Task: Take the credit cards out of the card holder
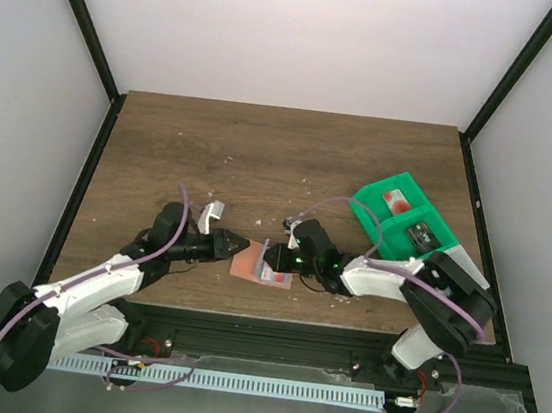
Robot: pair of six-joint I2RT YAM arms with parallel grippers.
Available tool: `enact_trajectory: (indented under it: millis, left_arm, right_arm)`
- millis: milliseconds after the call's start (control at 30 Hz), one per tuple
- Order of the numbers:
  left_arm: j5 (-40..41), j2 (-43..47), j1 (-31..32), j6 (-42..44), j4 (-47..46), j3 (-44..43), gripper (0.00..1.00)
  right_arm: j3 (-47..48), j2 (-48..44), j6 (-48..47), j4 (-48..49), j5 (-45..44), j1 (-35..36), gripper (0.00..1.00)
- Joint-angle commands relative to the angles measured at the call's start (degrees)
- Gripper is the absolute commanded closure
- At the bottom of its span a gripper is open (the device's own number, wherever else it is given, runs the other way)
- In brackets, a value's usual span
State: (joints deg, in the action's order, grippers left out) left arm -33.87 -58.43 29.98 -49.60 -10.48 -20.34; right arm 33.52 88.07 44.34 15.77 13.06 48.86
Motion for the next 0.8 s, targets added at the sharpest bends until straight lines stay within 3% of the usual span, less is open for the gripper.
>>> enact_trajectory:
  millis: [0,400,600,767]
  left_arm:
    - [0.2,-2.0,3.1,-2.7,-4.1,-0.4,0.72]
    - [2.8,-14.5,7.5,-1.3,-10.6,-1.1,0.85]
    - [6.2,-25.8,7.5,4.9,-8.8,-3.9,0.89]
    - [6.3,-27.8,7.5,4.0,-11.9,-2.5,0.89]
  right_arm:
    - [5.6,6.1,0.1,6.9,5.1,-0.3,0.88]
    - [3.4,11.7,2.0,10.4,5.1,-0.3,0.88]
    - [2.1,7.0,1.6,5.5,2.0,-0.9,0.88]
    - [-0.5,-0.9,0.2,-0.9,-2.3,-1.3,0.87]
